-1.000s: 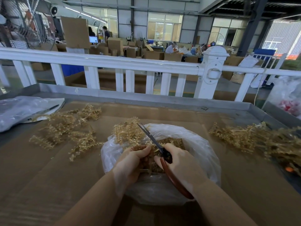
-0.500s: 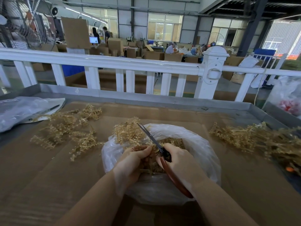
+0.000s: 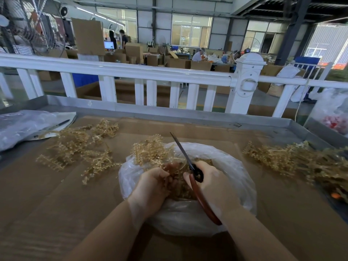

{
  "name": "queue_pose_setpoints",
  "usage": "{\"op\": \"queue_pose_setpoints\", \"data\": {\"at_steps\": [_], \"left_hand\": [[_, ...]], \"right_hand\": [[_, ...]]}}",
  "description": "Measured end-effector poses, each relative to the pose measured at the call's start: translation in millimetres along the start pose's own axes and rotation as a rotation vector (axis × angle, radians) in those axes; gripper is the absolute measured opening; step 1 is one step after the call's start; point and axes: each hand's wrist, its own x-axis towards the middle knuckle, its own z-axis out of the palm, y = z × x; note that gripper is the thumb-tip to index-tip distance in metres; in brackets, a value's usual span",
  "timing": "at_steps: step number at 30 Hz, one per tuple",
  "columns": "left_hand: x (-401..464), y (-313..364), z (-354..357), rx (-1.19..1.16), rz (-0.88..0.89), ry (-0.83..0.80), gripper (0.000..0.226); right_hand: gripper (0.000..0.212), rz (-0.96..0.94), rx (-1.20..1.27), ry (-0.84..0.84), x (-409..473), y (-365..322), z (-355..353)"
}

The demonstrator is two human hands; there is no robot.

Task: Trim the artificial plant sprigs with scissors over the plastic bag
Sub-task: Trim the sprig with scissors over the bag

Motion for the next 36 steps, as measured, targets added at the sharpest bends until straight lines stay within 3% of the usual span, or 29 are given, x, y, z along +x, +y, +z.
{"op": "queue_pose_setpoints", "data": {"at_steps": [9, 13, 18, 22, 26, 36], "left_hand": [[7.4, 1.1, -0.6, 0.009, 0.124, 0.107, 0.01], [5.6, -1.0, 0.3, 0.052, 0.091, 0.098, 0.017], [2.7, -3.7, 2.3, 0.146, 0.194, 0.123, 0.021], [0.4, 0.4, 5.8, 0.246, 0.173, 0.167, 0.044], [-5.2, 8.4, 8.8, 0.237, 0.18, 0.129, 0.03], [-2.4, -1.2, 7.0, 0.211, 0.3, 0.249, 0.025]], "right_hand": [[0.013, -0.017, 0.007, 0.061, -4.0, 6.0, 1.2], [0.015, -0.023, -0.022, 0.049, -6.6, 8.1, 2.7], [0.021, -0.043, -0.038, 0.051, -9.6, 9.1, 5.6], [0.019, -0.043, -0.03, 0.066, -11.3, 8.8, 5.2], [0.016, -0.04, -0.026, 0.063, -12.4, 9.3, 4.0], [0.019, -0.017, -0.065, 0.064, -17.5, 8.1, 9.0]]}}
